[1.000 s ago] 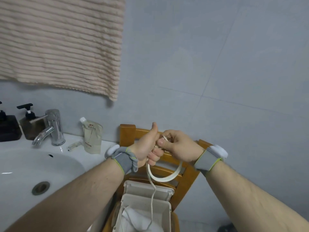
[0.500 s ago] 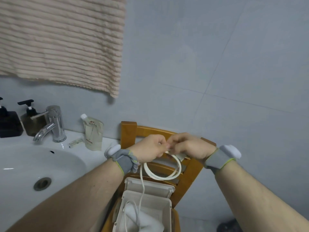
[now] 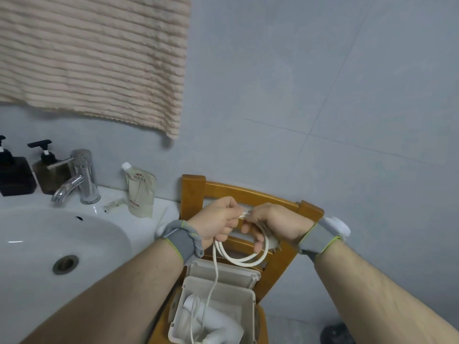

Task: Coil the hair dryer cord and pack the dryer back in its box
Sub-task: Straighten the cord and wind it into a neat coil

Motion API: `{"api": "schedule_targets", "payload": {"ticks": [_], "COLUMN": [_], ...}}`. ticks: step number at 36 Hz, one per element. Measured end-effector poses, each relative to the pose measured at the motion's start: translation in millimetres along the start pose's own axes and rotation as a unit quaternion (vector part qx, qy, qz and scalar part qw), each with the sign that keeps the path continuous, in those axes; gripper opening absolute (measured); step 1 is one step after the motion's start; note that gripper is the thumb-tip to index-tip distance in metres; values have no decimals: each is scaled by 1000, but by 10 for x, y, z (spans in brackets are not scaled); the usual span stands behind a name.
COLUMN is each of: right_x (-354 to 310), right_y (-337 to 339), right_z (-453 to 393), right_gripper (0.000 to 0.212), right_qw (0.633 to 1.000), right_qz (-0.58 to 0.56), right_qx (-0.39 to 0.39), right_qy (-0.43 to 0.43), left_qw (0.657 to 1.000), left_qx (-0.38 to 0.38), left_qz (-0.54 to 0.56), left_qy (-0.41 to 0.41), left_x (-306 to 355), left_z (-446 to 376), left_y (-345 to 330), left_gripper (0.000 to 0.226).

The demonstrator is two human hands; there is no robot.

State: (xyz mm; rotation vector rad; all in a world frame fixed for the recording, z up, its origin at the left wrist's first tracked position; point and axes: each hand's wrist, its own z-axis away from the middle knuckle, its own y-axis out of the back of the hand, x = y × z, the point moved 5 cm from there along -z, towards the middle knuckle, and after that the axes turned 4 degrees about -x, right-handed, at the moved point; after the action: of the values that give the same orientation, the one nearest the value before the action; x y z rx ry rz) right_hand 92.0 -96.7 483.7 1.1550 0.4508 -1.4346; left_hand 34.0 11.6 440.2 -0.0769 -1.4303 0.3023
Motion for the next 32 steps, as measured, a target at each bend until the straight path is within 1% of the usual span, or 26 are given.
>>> {"api": "schedule_targets", "payload": {"ticks": [1, 2, 4, 5, 7, 9, 10, 12, 13, 15, 17, 18, 19, 20, 22, 24, 26, 28, 30, 32], "right_x": [0, 0, 19, 36, 89, 151, 180, 239, 271, 308, 303, 292, 278, 259, 245, 264, 304, 333, 332, 317], "right_y": [-12, -18, 1, 18, 56, 80, 79, 36, 1, -57, -95, -102, -96, -100, -99, -112, -134, -177, -226, -225], "right_z": [-10, -22, -43, -52, -77, -102, -118, -142, -141, -137, -150, -161, -171, -178, -192, -190, -181, -154, -122, -115], "right_gripper": [44, 53, 57, 56, 55, 54, 54, 53, 54, 58, 58, 56, 53, 52, 51, 50, 49, 48, 42, 38], "right_qw": [1000, 1000, 994, 990, 980, 973, 974, 981, 983, 986, 989, 989, 987, 985, 978, 966, 963, 968, 971, 975], "right_qz": [8, 13, 1, -8, -44, -87, -99, -124, -143, -147, -136, -139, -143, -148, -177, -229, -240, -232, -219, -202], "right_qx": [5, 27, 105, 141, 190, 213, 204, 143, 102, 39, 26, 38, 58, 78, 108, 119, 107, 63, 17, 13], "right_qy": [-1, 2, 15, 22, 27, 12, 1, -30, -47, -62, -52, -46, -38, -29, -20, -31, -50, -74, -90, -89], "left_qw": [999, 996, 996, 998, 999, 988, 981, 977, 981, 995, 999, 998, 999, 999, 989, 968, 959, 969, 990, 998], "left_qx": [6, 10, 8, 1, -11, -7, 1, 29, 39, 39, 18, 15, 10, 0, -32, -55, -51, -27, -15, -20], "left_qz": [-50, -83, -87, -58, 44, 154, 189, 205, 183, 80, -27, -44, -33, 7, 134, 232, 264, 227, 116, 10], "left_qy": [-10, -19, -29, -27, -6, 25, 38, 56, 59, 52, 44, 41, 37, 35, 47, 75, 89, 91, 82, 66], "left_x": [26, 52, 76, 69, 10, -91, -143, -230, -252, -229, -175, -153, -133, -138, -187, -267, -345, -386, -360, -277], "left_z": [-4, -10, -24, -25, -23, -1, 3, 13, 22, 33, 22, 20, 6, 0, 1, 37, 71, 85, 86, 67], "left_y": [-9, -25, -54, -66, -72, -59, -46, -15, 6, 13, -13, -13, -13, -7, 8, 20, 39, 64, 68, 27], "left_gripper": [21, 21, 20, 19, 21, 22, 18, 18, 21, 20, 18, 19, 19, 19, 29, 32, 24, 22, 23, 23]}}
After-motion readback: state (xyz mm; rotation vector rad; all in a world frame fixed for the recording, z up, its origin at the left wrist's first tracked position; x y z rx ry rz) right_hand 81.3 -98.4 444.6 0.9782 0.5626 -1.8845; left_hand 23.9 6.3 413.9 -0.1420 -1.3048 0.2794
